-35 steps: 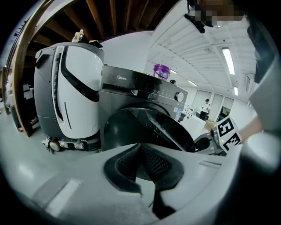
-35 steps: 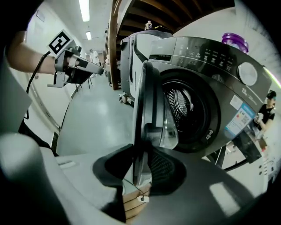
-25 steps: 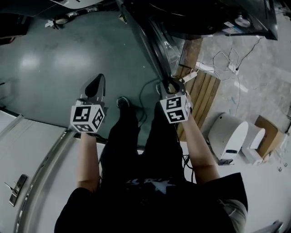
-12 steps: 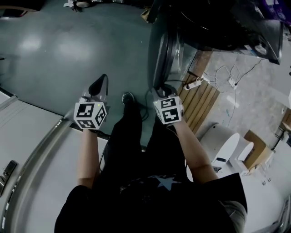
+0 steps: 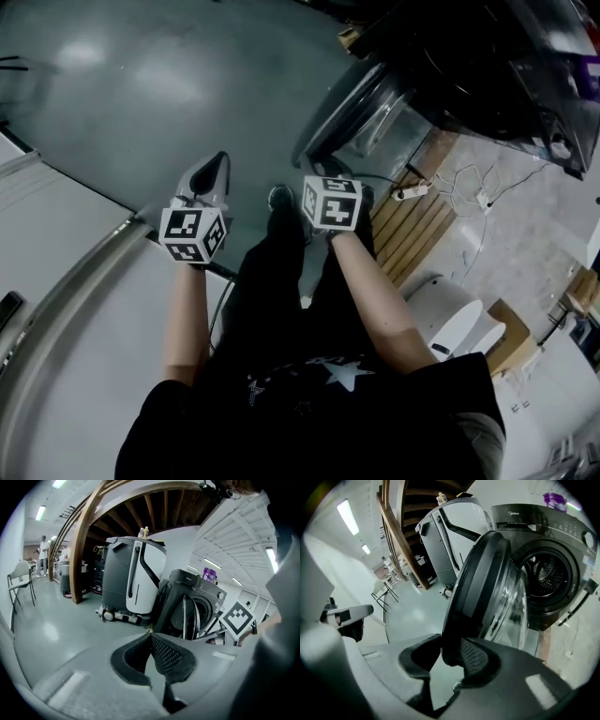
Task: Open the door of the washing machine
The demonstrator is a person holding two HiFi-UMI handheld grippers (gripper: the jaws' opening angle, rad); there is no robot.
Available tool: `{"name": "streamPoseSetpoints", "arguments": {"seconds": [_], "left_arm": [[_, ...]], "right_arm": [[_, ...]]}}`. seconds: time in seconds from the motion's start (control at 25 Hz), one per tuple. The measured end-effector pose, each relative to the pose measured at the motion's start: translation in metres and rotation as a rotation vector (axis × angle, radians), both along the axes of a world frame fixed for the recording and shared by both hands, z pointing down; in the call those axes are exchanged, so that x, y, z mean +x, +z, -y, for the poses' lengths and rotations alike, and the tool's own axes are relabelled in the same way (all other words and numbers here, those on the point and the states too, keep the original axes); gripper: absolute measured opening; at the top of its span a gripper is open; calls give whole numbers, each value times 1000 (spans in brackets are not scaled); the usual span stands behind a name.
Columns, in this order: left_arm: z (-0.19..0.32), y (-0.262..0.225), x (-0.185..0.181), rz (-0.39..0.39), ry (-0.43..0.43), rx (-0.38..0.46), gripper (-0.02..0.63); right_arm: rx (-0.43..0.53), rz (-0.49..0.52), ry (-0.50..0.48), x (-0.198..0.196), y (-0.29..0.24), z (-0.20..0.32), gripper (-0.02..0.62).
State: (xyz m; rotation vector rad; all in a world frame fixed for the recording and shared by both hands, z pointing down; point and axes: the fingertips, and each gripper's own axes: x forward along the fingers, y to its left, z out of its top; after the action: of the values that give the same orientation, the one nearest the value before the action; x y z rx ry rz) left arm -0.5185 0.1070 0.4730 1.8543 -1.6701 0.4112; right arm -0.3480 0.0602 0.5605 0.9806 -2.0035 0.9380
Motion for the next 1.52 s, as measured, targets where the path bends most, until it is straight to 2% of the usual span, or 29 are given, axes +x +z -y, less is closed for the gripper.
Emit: {"name": "streamPoseSetpoints", "arguments": {"seconds": [0.24,0.44,0.6,0.8,1.0,1.28,1.52], "left_arm": [[-22,7,-37,1,-80,-10,10],[-36,7,-56,4,-145,-7,10],[-49,5,-64,17,-185,-12,11],[-63,-10,-62,33,-240,-17,10],[-66,-38,-39,83,-268,-17,11],[-51,-82,19,96,-343,43,11],[-52,-115,73,110,-416,80,10]], "right_arm": [[4,62,-27,-68,1,21,132],[95,51,-174,-114,-3,41,132],[151,45,-244,-123,-15,51,131],[146,67,-259,-103,-35,50,130],[147,106,-280,-63,-68,57,112],[232,132,-342,5,-120,100,85],[360,140,-451,59,-155,126,49]]}}
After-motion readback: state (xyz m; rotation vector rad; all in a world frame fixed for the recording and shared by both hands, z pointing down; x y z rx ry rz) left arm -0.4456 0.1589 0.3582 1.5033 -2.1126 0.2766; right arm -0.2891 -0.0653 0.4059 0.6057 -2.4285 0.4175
